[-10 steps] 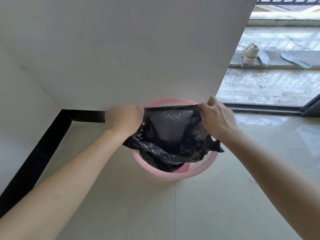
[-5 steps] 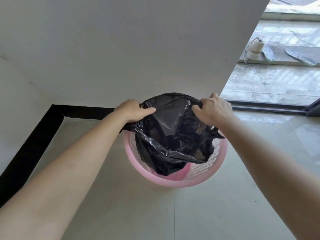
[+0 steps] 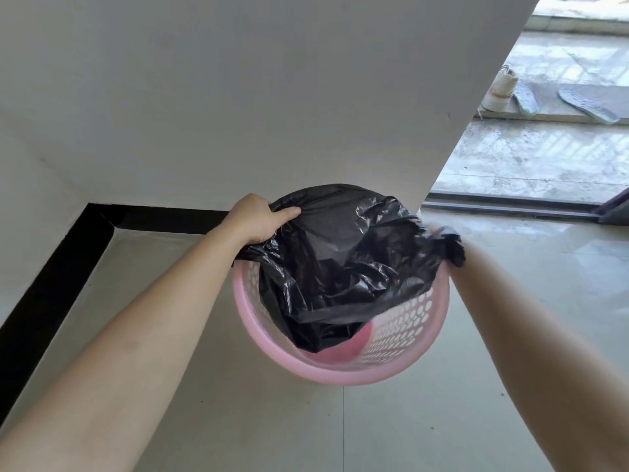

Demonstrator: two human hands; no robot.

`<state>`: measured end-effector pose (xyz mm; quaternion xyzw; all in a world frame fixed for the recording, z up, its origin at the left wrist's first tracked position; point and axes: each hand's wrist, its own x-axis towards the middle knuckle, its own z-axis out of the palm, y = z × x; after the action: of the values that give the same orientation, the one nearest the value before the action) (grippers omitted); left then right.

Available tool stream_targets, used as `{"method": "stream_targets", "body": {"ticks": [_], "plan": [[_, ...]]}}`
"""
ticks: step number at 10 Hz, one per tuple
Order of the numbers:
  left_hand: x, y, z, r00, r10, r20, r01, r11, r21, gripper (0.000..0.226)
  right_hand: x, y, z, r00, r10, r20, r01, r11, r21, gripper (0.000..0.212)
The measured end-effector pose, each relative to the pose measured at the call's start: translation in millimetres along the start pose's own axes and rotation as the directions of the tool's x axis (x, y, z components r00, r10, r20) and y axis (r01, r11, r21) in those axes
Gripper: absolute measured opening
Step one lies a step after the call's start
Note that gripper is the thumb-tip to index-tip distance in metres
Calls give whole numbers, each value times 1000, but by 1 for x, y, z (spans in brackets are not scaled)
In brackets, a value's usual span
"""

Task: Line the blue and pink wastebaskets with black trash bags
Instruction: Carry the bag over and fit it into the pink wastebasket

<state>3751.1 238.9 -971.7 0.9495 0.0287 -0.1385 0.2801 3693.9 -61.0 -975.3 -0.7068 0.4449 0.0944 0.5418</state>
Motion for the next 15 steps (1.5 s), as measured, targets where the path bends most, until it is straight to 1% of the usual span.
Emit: {"method": "stream_targets", "body": {"ticks": [1,2,3,4,5,6,7,8,9,10,11,12,13,14,15], "plan": [[-2,6,3,998,48,-36,-47,998,36,63,-2,26,-8,964,68,-257,-125,968,-215,43],[-2,1,1,997,53,-59,-50,997,56,62,-4,20,18,990,39,-138,-80,948,-309,35],[-1,-5,-5,994,38,-100,-28,995,99,62,-17,-6,11,992,-120,35,125,974,-190,26],[0,-10,-11,984,48,-170,-25,991,133,61,-28,-16,-12,911,-268,312,237,962,135,17],[-2,-13,-14,964,-3,-267,20,998,58,59,-29,-17,-13,936,-267,231,229,957,179,19],[-10,-16,-17,979,-113,-171,49,940,-337,54,-35,-16,-11,930,-362,62,357,931,78,36],[-31,-14,-20,994,-103,-27,56,725,-686,79,-51,0,-3,909,-416,11,415,909,44,64],[-55,-18,-4,896,-273,-349,13,804,-594,79,-62,17,8,853,-512,-101,519,853,50,71],[-93,-12,14,692,32,-722,-192,971,-141,58,-74,31,16,709,-675,-204,658,737,-153,69],[-113,-7,18,691,439,-574,-361,898,253,48,-83,34,21,583,-799,-148,671,577,-465,69],[-118,-8,15,844,523,-115,-448,808,384,44,-88,34,19,449,-894,10,658,323,-680,66],[-118,-11,11,870,491,-48,-435,809,395,21,-98,31,15,316,-888,335,794,55,-605,55],[-115,-6,9,852,486,-196,-408,849,336,21,-110,34,15,317,-709,630,838,-102,-537,41],[-117,3,12,695,519,-498,-462,853,243,23,-116,38,18,285,-677,679,843,-161,-514,27],[-128,7,20,480,520,-707,-532,813,236,31,-110,40,9,98,-882,461,862,-156,-483,21]]}}
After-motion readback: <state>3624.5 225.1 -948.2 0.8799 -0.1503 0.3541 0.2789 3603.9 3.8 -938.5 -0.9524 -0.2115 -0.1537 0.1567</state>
